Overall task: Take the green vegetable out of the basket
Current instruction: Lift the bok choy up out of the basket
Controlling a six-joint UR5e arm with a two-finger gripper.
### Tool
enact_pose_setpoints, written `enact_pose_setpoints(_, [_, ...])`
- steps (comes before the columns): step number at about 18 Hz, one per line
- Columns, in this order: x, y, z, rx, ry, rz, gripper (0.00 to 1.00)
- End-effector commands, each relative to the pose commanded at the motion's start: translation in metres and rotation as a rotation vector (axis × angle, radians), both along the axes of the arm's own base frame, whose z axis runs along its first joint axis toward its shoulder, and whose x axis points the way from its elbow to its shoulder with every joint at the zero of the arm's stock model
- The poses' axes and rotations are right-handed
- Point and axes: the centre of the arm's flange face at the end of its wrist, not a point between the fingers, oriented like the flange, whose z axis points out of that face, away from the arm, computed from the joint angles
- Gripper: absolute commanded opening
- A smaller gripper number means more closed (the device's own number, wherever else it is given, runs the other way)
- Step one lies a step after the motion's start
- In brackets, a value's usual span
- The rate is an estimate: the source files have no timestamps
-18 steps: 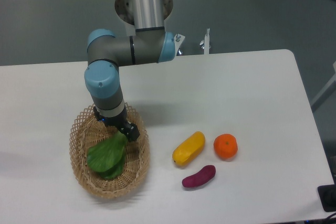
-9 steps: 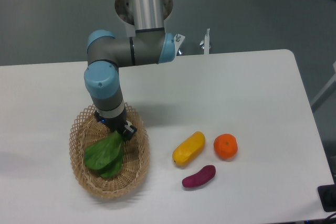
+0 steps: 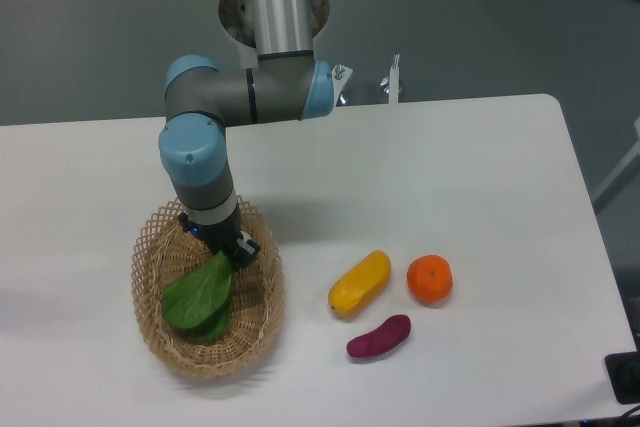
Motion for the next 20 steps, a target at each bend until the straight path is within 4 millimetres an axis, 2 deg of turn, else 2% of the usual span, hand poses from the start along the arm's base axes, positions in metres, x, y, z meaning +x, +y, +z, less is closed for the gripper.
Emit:
enact_pose_setpoints(3, [0.0,-0.001,0.012,0.018,0.009,-0.003,0.43])
enact_pose_setpoints(7, [-0.002,-0.002,0.039,0.059,0.032,-0.011,0.43])
enact_pose_setpoints(10, [-0.006,-0.002,0.05,0.078,0.04,-0.006,0.4])
enact_pose_setpoints(13, [-0.018,-0.008,0.061,0.095,0.047,0.018,0.4])
enact_pose_setpoints(20, [-0.071,-0.041,0.114,0.181,0.087,0.124,0.4])
